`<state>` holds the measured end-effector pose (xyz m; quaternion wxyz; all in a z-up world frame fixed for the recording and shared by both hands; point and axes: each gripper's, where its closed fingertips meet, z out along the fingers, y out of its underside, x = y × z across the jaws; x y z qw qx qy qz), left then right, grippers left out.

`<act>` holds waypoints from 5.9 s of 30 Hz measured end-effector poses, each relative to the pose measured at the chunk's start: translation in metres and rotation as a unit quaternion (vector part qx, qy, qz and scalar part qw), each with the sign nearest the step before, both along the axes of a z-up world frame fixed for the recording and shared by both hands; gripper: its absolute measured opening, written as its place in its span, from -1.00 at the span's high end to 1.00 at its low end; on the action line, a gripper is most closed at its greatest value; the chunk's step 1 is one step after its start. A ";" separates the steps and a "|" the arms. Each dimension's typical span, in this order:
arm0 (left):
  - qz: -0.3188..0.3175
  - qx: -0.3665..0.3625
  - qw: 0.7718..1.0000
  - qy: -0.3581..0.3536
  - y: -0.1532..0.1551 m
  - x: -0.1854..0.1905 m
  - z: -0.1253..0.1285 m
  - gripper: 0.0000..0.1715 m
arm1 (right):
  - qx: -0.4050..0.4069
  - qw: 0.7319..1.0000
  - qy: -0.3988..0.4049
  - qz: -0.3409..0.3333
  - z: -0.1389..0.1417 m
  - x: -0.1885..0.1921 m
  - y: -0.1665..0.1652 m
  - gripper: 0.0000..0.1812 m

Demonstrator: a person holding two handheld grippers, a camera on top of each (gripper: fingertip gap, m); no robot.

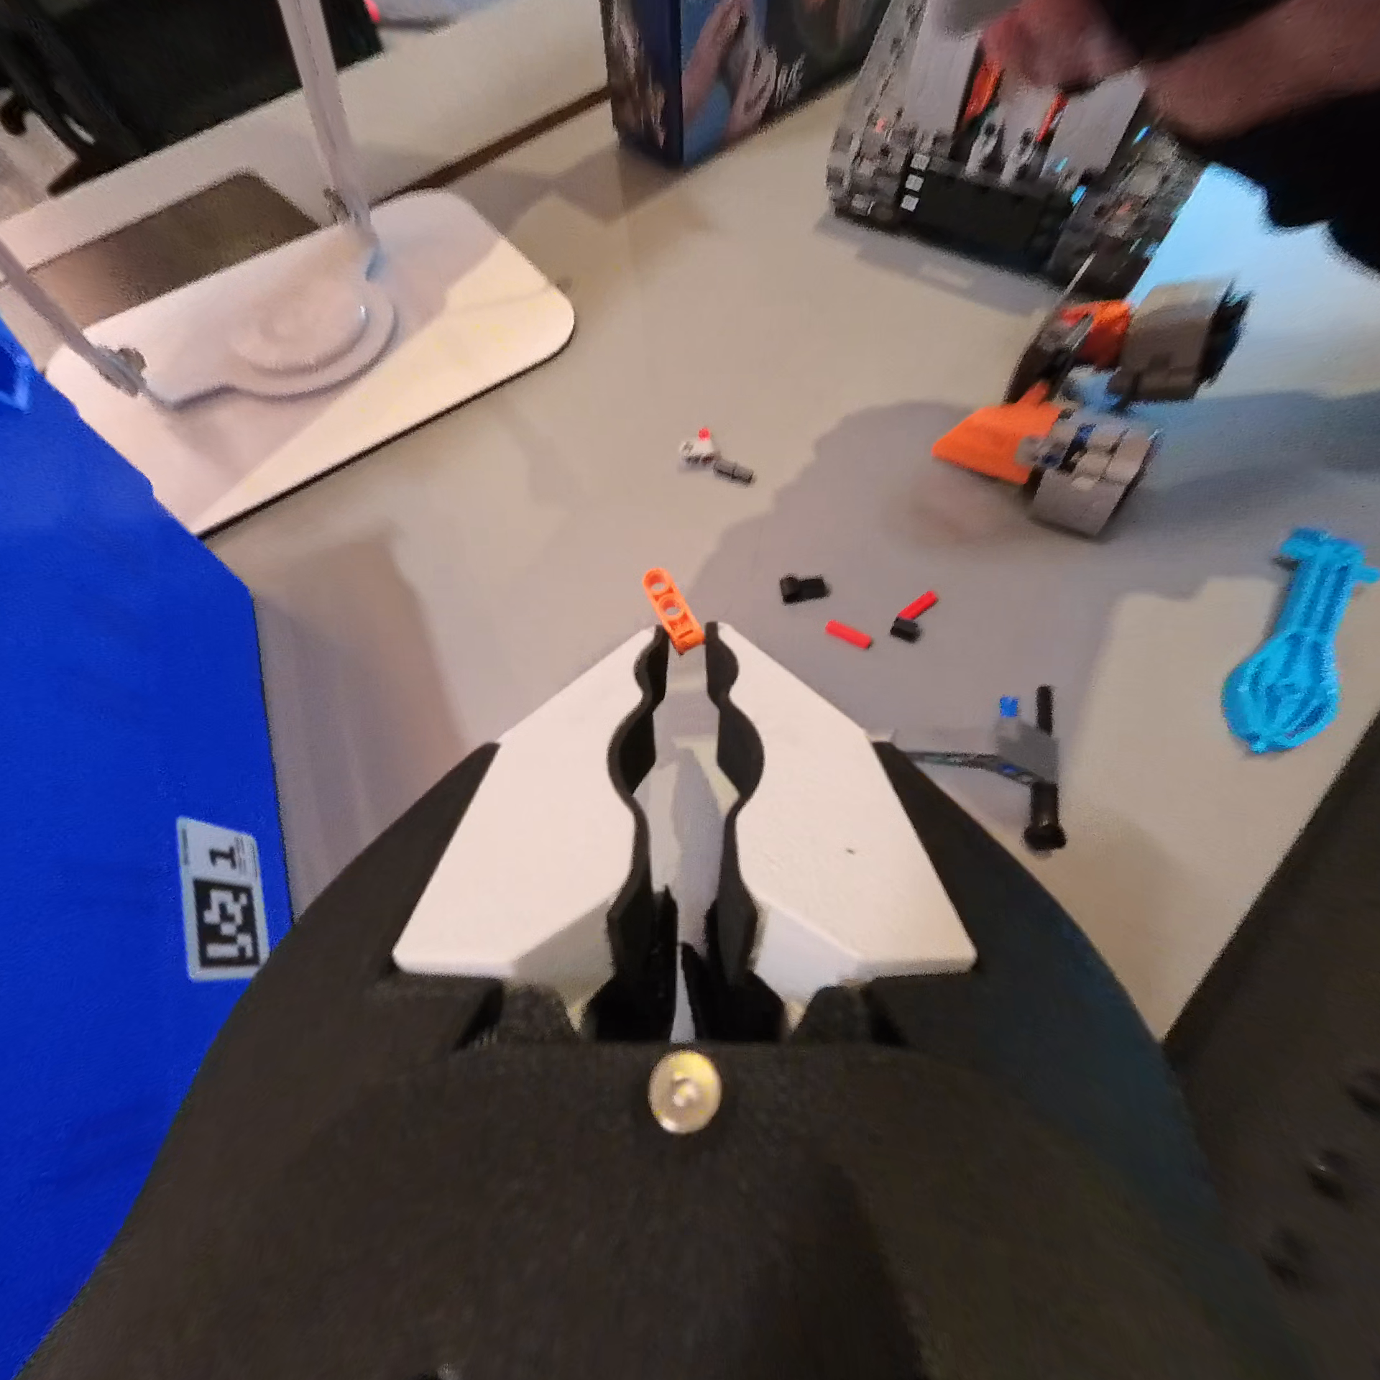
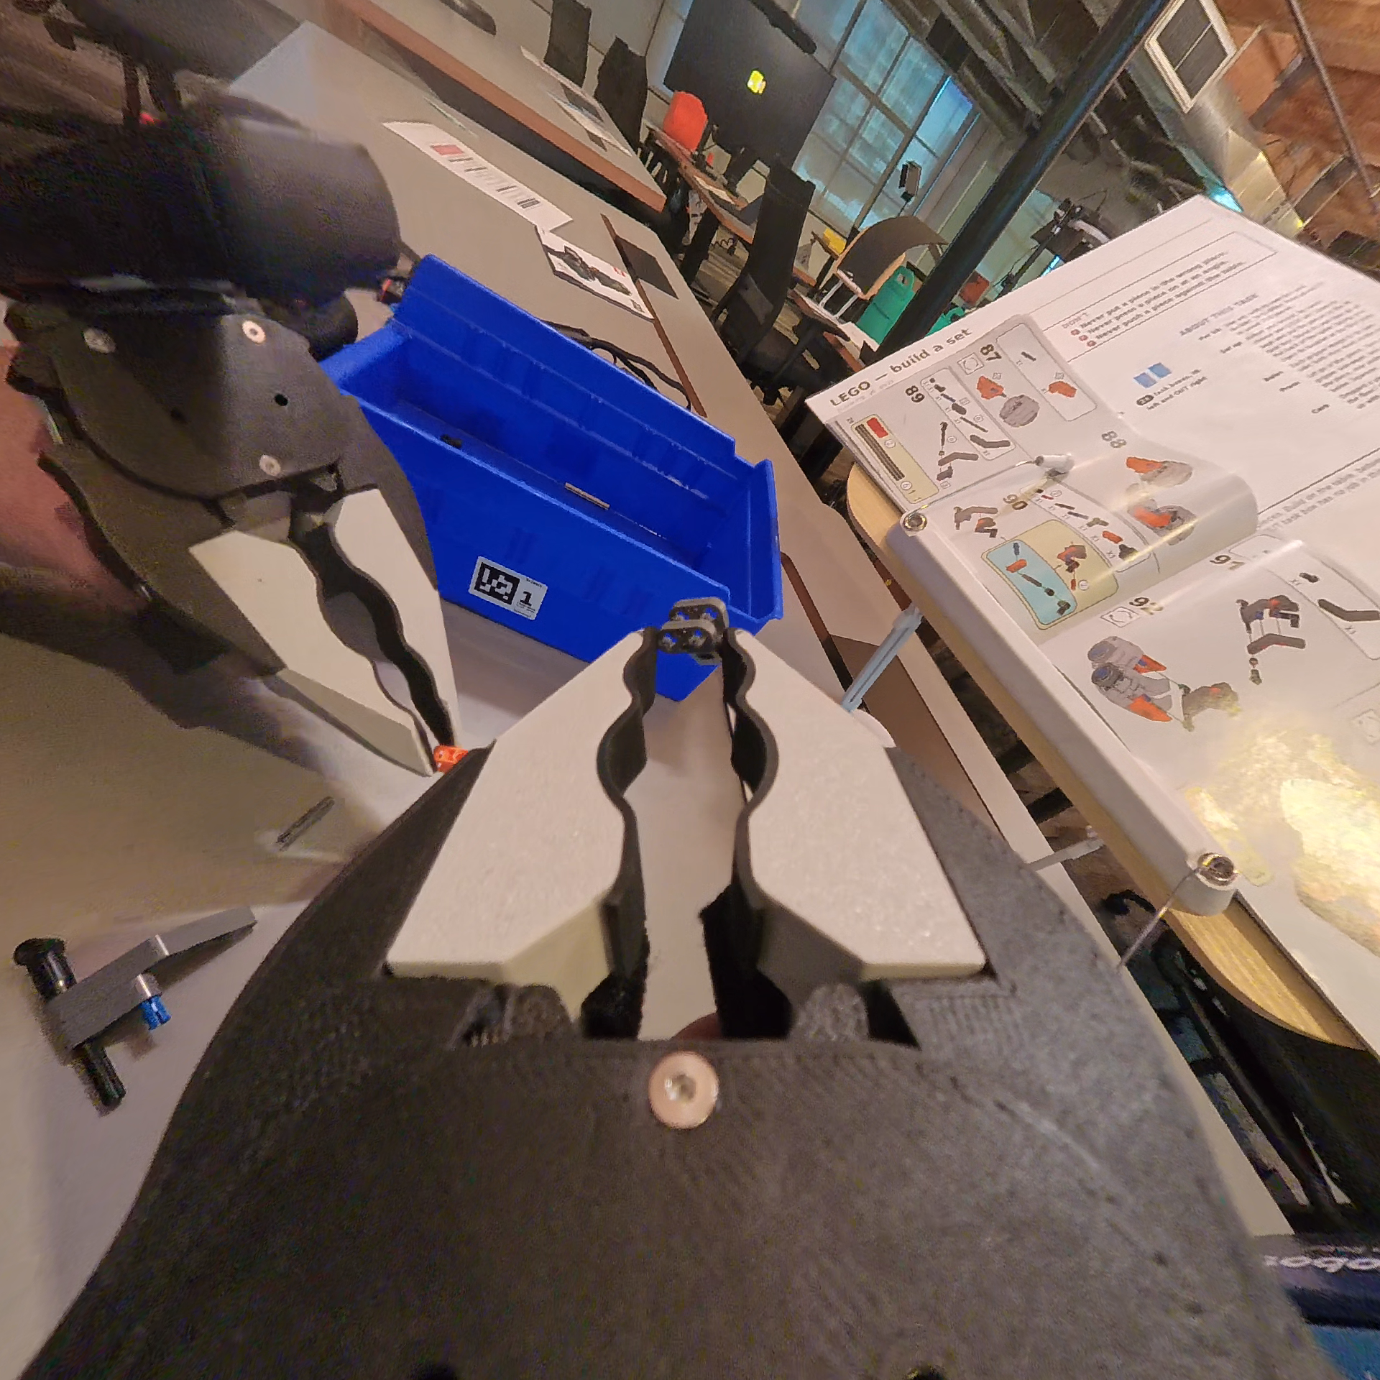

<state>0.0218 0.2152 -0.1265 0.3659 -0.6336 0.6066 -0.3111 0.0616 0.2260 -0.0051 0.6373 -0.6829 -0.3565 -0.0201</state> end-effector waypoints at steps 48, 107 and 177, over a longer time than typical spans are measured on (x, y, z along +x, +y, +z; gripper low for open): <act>-0.204 -0.335 0.862 -0.320 -0.019 0.037 0.119 0.92 | -0.003 0.992 0.128 0.021 0.025 0.023 -0.005 0.84; -0.187 -0.129 0.902 -0.366 -0.032 0.056 0.173 0.93 | 0.026 0.988 0.145 0.040 0.052 0.019 -0.018 0.84; -0.303 -0.413 0.769 -0.382 -0.039 0.035 0.190 0.93 | 0.082 0.987 0.122 0.058 0.073 0.009 -0.033 0.84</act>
